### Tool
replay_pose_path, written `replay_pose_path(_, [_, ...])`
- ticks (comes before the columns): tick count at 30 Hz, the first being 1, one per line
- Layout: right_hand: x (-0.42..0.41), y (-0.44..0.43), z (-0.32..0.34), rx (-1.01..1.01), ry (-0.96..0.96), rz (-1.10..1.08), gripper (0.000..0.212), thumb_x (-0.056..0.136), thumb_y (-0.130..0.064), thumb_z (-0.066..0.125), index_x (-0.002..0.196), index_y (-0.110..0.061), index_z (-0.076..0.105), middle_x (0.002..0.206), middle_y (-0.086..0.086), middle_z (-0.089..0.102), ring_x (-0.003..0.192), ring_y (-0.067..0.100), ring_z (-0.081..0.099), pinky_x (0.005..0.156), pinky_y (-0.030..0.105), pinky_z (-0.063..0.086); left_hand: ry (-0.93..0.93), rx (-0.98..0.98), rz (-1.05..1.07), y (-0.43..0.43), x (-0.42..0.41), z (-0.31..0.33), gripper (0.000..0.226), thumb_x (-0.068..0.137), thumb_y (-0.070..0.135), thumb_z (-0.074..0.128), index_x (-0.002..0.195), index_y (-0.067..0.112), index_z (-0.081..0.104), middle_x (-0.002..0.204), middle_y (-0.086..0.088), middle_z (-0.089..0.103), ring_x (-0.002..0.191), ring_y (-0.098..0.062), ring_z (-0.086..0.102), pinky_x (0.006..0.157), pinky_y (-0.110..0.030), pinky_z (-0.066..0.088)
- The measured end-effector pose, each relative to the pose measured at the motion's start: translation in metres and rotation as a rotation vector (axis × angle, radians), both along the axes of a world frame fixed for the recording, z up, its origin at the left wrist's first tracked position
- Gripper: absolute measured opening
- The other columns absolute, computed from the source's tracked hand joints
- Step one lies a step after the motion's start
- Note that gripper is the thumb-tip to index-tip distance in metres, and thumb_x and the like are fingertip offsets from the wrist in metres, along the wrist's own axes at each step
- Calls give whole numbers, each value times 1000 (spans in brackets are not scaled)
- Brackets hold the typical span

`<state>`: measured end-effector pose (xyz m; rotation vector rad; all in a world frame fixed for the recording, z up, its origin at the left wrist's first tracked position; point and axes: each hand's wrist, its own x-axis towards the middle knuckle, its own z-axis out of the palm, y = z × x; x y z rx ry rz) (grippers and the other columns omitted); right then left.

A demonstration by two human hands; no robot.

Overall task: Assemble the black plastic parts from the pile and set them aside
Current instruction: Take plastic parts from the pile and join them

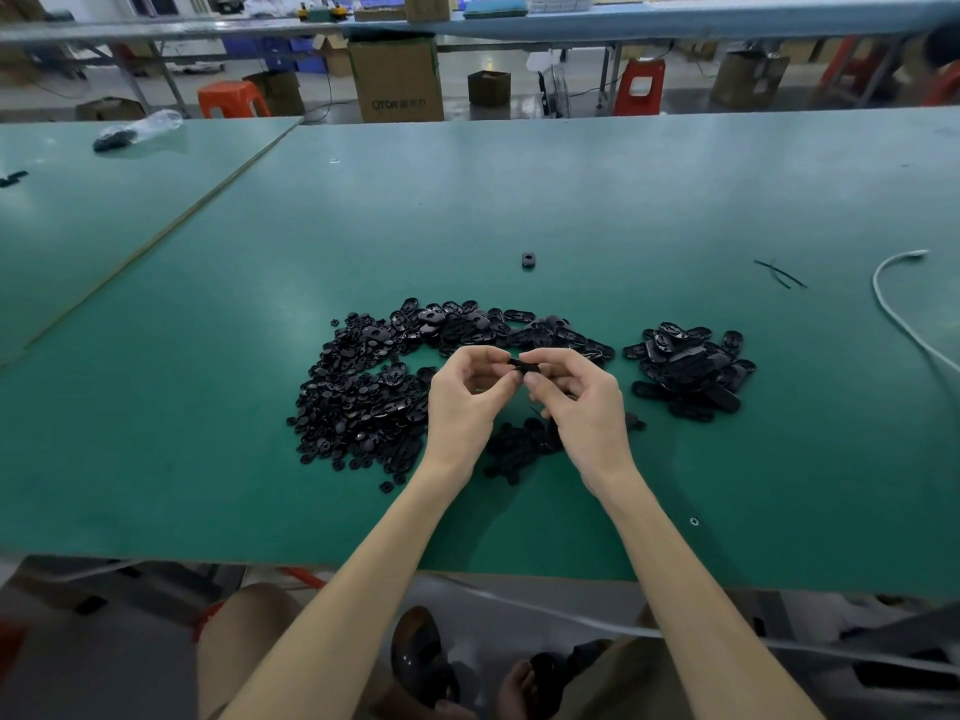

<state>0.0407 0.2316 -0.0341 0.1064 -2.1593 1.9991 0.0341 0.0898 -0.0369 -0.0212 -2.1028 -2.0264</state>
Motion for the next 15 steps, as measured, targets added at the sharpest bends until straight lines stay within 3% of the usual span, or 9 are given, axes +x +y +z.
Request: replay_pose_path(15, [3, 0, 2, -44, 4, 28, 24, 95, -2, 71, 103, -24, 79, 90, 0, 74, 74, 13, 69, 65, 25, 55, 2, 4, -1, -3, -1, -3, 21, 88, 12, 82, 105, 18, 72, 99, -1, 74, 87, -10, 68, 81, -30, 58])
